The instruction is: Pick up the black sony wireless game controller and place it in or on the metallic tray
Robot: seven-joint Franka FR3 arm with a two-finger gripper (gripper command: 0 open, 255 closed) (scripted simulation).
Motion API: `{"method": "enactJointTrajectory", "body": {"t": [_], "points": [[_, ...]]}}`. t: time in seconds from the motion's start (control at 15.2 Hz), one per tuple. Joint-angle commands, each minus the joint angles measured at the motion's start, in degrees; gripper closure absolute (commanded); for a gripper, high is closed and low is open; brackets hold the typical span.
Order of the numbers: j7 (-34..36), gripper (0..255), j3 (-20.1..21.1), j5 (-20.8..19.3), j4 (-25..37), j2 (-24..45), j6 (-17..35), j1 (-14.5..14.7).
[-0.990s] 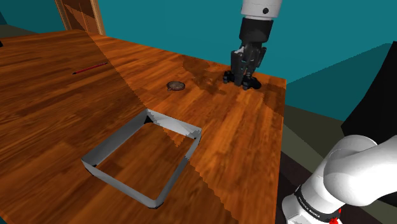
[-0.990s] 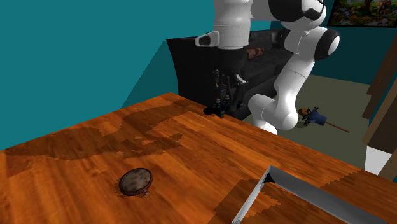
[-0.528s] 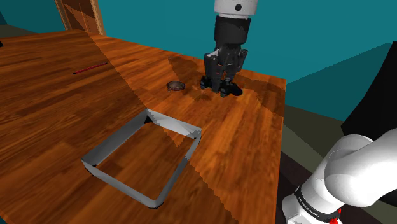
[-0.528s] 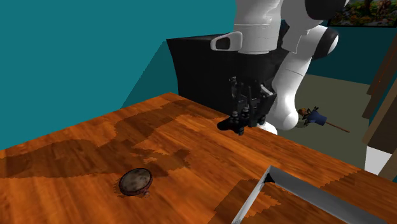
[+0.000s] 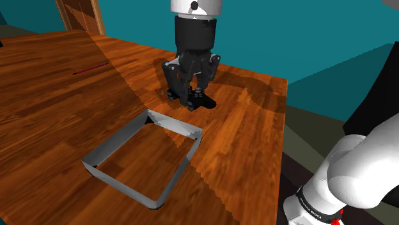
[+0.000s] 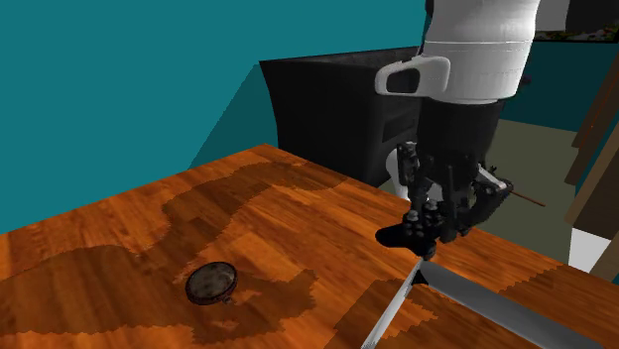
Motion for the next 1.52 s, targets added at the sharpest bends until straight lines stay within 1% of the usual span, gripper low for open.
{"method": "enactJointTrajectory", "body": {"t": [0.0,0.2,0.4,0.46,1.12,1.32,1.45], "points": [[3.7,255,2.6,-1.4,3.6,3.6,-0.1,0.7],[9.6,255,6.6,-4.9,9.9,10.3,-0.6,2.6],[15.7,255,9.9,-9.9,17.5,18.2,-1.9,6.1],[17.1,255,10.5,-11.3,19.5,20.2,-2.4,7.2],[15.3,255,9.5,-8.8,7.8,16.5,6.5,5.8],[15.0,255,9.4,-8.3,4.8,15.9,8.9,5.5],[14.9,255,9.4,-8.3,4.2,15.7,9.5,5.5]]}}
